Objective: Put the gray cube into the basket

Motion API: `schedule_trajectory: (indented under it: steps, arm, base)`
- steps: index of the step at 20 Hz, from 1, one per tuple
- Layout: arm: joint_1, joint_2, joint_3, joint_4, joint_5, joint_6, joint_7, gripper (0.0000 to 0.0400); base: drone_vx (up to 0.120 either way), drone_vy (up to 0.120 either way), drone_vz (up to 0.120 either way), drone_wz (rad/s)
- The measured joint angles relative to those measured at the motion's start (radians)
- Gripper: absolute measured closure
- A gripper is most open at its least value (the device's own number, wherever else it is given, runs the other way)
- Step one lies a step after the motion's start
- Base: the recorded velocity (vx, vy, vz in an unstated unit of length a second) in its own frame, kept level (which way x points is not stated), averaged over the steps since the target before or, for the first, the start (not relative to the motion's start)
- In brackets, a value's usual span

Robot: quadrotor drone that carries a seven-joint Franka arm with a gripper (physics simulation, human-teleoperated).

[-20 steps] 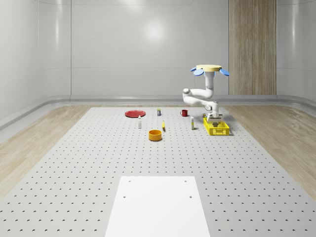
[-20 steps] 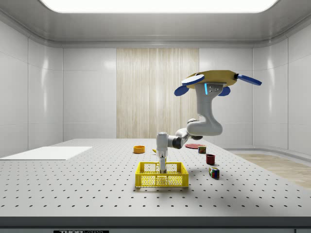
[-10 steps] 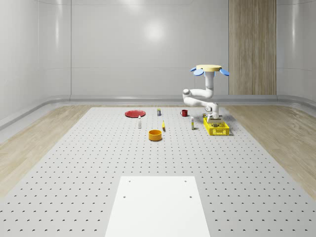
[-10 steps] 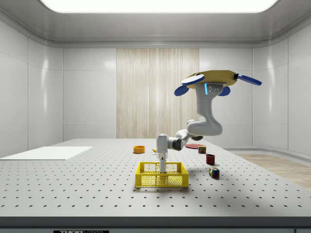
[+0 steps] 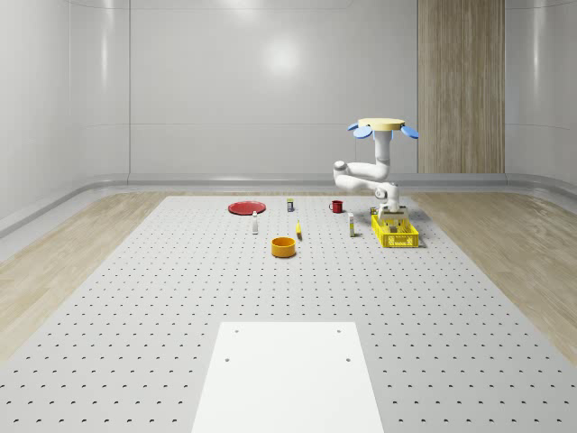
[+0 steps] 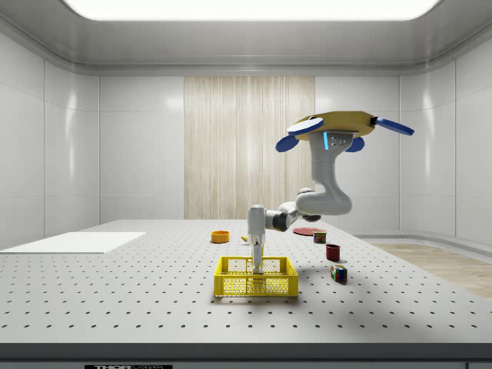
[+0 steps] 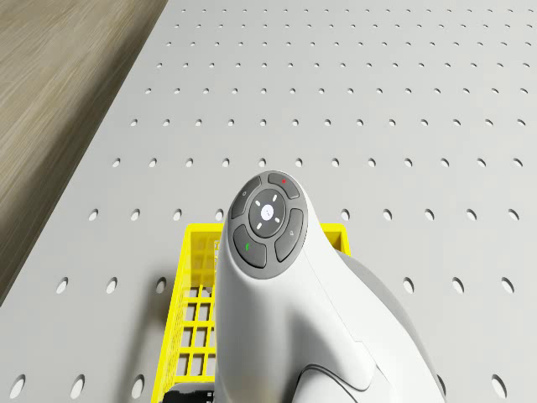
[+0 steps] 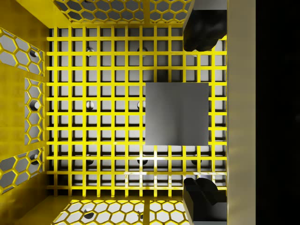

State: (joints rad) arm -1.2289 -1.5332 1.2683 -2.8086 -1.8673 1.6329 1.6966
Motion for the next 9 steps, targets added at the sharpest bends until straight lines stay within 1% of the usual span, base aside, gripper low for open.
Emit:
schedule_trajectory:
  steps: [9]
  arm:
    - [0.003,-0.001,0.022,-0.006,0.021,-0.007,0.0,0.0]
  base:
    - [0.0,0.0,0.0,0.0]
